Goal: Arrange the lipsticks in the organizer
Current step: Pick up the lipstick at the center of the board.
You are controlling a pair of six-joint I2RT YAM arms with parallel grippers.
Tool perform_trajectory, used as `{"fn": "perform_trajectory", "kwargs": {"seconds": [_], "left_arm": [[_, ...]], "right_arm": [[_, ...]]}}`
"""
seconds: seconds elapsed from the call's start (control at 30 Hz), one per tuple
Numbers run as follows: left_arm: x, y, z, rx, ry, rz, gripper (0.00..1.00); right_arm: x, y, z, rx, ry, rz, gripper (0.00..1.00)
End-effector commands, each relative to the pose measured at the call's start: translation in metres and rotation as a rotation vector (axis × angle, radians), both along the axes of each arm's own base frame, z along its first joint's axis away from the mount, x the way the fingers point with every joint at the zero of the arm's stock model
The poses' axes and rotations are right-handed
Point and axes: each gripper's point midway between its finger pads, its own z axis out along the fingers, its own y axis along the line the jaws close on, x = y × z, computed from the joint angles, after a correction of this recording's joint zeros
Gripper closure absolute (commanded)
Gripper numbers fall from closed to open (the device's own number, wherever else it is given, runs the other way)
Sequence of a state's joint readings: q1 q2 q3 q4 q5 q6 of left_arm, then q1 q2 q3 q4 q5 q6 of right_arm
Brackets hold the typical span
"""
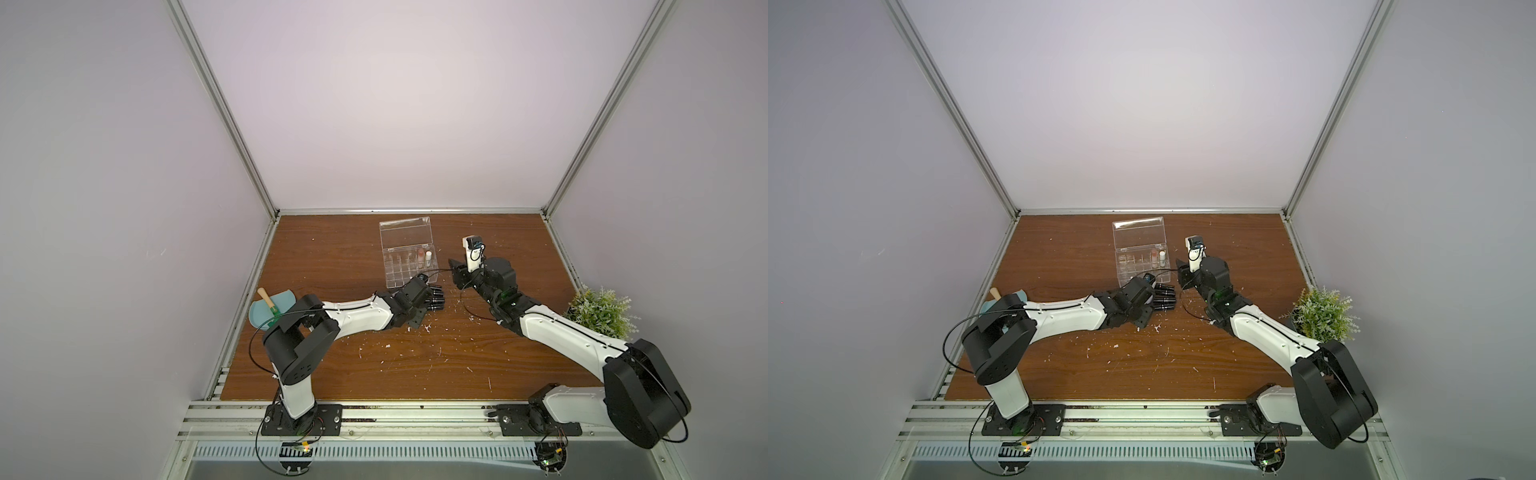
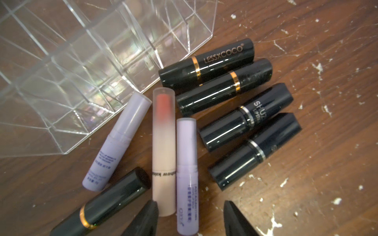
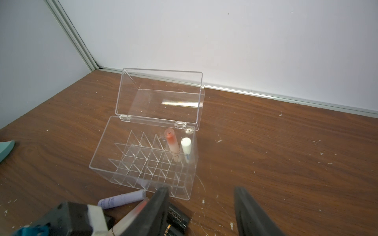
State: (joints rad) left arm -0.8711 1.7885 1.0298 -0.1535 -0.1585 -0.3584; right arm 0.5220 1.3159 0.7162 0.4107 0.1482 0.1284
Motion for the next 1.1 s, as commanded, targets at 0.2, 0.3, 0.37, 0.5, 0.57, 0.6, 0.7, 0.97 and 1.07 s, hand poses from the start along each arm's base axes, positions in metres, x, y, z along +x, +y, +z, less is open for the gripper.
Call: {"fn": "perform_trajectory", "kwargs": {"seconds": [0.2,0.3,0.37,0.5,0.57,0.6,0.7,0.97,1.07], "left_arm": [[-0.01,-0.005,-0.019,0.026,0.046,-0.036,0.43],[-0.01,-0.006,-0.017,0.022,0.043,-0.035,0.44],[-0.011,-0.005,-0.017,0.027,0.043,-0.036,0.44],[-0.013,-0.001,-0.015,0.041,0.041,-0.031,0.44],[-0.014,0.003,-0.011,0.048,0.034,-0.022,0.44],[-0.014,0.004,-0.008,0.05,0.031,-0.02,0.44],[-0.013,0.005,0.007,0.044,0.014,-0.014,0.42],[-0.008,-0.016,0.055,-0.061,-0.029,-0.03,0.37],[-0.008,-0.029,0.052,-0.096,-0.012,-0.051,0.37]], "right_arm": [[-0.001,0.001,0.023,0.044,-0.046,0.005,0.43],[-0.001,0.0,0.022,0.044,-0.046,0.005,0.43],[-0.001,0.0,0.022,0.046,-0.046,0.005,0.43],[-0.001,0.0,0.023,0.045,-0.046,0.005,0.43],[-0.001,0.0,0.023,0.045,-0.045,0.004,0.43],[-0.001,0.0,0.023,0.044,-0.045,0.004,0.43],[0.0,-0.001,0.022,0.045,-0.045,0.001,0.43],[-0.001,-0.002,0.023,0.042,-0.048,-0.005,0.43],[-0.001,-0.002,0.022,0.04,-0.046,-0.006,0.43]]}}
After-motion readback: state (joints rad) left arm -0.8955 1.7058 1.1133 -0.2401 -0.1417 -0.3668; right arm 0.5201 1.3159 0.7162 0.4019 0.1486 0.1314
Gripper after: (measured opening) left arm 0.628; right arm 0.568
